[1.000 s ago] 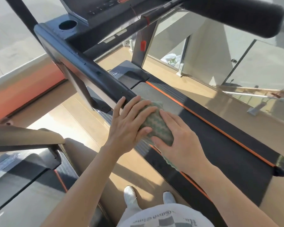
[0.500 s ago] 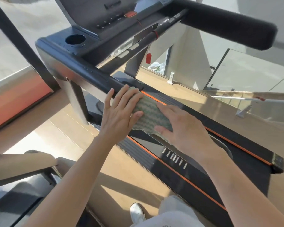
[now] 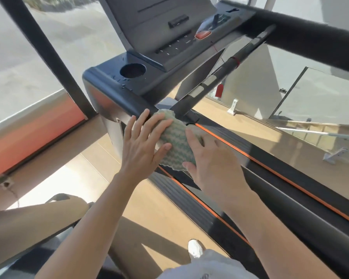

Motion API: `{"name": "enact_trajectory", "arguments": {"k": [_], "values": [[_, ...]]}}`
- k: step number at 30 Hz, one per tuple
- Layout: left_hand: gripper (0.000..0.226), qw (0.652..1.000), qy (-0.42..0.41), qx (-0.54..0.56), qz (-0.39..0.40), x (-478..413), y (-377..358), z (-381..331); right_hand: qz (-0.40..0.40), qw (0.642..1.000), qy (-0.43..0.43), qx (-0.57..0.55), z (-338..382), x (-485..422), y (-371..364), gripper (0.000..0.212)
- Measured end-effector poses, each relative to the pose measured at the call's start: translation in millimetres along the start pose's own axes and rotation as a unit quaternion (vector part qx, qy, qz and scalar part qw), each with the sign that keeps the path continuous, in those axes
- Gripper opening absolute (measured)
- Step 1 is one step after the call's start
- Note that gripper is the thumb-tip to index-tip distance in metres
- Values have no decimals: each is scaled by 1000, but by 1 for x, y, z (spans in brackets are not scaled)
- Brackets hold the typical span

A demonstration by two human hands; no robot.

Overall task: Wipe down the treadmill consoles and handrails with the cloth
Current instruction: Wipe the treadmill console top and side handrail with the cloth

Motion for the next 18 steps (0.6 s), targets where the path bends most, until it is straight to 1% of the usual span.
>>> {"name": "enact_trajectory", "arguments": {"k": [4, 7, 9, 11, 14, 18], "values": [[60, 1000, -5, -2, -19, -12, 13, 48, 2, 1000, 12, -6, 27, -36, 1, 78], [62, 999, -24, 10, -35, -23, 20, 83, 13, 1000, 4, -11, 46, -65, 2, 78], [62, 998, -48, 12, -43, -31, 24, 108, 18, 1000, -12, -1, 59, -83, 2, 77], [63, 996, -71, 19, -54, -42, 28, 136, 6, 999, -30, 10, 75, -103, 1, 76], [63, 993, -85, 39, -75, -53, 37, 182, -14, 999, -47, 21, 105, -134, -1, 72], [59, 990, -121, 58, -53, -69, 47, 227, -21, 992, -114, 41, 139, -168, 2, 71]]}}
Point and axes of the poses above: each hand's wrist, its own x-axis away from the middle knuckle, its own y-axis out of the back of the hand, z = x × y, the point moved 5 cm from there along -x, towards the middle knuckle, and after that the axes turned 14 degrees about x, right-handed, at the moved point
